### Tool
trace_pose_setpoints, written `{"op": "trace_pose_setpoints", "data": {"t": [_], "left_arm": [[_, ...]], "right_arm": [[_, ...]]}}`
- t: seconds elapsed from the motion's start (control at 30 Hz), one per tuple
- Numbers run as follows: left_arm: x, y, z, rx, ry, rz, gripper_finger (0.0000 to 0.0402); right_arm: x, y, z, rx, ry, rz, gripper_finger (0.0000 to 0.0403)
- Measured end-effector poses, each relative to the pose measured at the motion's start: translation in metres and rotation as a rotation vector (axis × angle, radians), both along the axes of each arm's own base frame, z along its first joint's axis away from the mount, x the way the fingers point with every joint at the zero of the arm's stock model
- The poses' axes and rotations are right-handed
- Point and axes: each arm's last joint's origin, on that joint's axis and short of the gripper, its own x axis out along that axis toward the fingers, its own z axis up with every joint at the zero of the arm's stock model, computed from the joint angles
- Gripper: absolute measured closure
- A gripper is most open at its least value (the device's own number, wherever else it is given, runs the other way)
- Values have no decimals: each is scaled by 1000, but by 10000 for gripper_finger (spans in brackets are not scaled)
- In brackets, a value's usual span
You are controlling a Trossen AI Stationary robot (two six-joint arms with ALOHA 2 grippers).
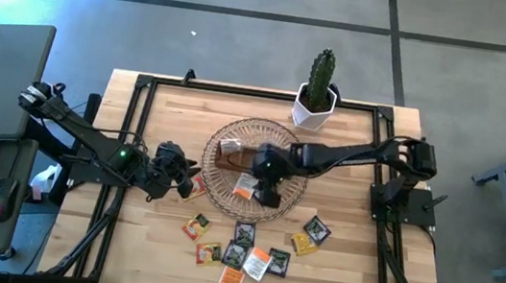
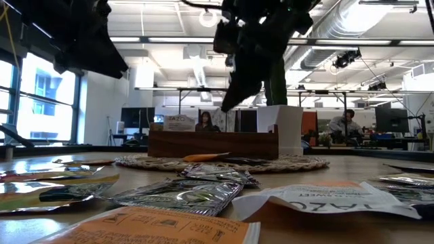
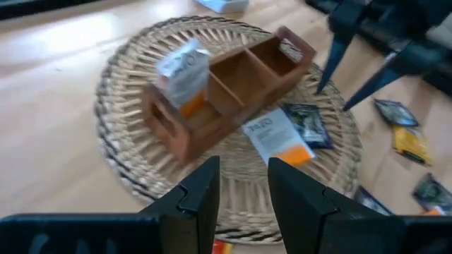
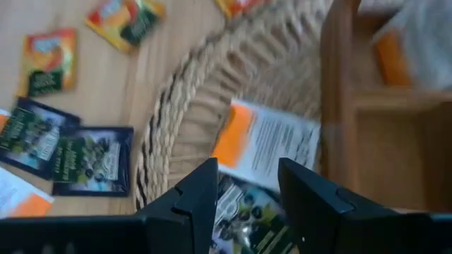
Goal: Pick & Place Tea
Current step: Put the orange tea pack into the left section of the wooden organizer
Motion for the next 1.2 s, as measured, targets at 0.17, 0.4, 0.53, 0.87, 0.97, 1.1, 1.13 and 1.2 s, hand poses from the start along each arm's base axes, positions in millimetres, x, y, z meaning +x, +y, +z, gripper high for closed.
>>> {"op": "trace_pose_setpoints", "data": {"t": [0.17,0.4,0.53,0.87,0.97,1.1,1.13,1.2], "left_arm": [[14,-7,-7,-17,-18,-13,282],[34,-18,-20,-123,-70,-7,282],[39,-22,-27,-131,-66,-3,282],[45,-24,-40,-222,-76,90,282],[46,-25,-44,-223,-65,99,282],[48,-26,-49,-216,-50,103,282],[48,-26,-50,-217,-50,104,282],[49,-26,-51,-223,-52,113,282]], "right_arm": [[8,22,-23,-121,29,82,262],[11,42,-45,-354,59,256,262],[11,45,-45,-475,61,315,262],[11,37,-49,-513,88,358,263],[12,38,-53,-517,93,365,263],[15,38,-57,-545,90,392,263],[14,37,-58,-553,98,405,263],[16,38,-62,-558,90,420,263]]}}
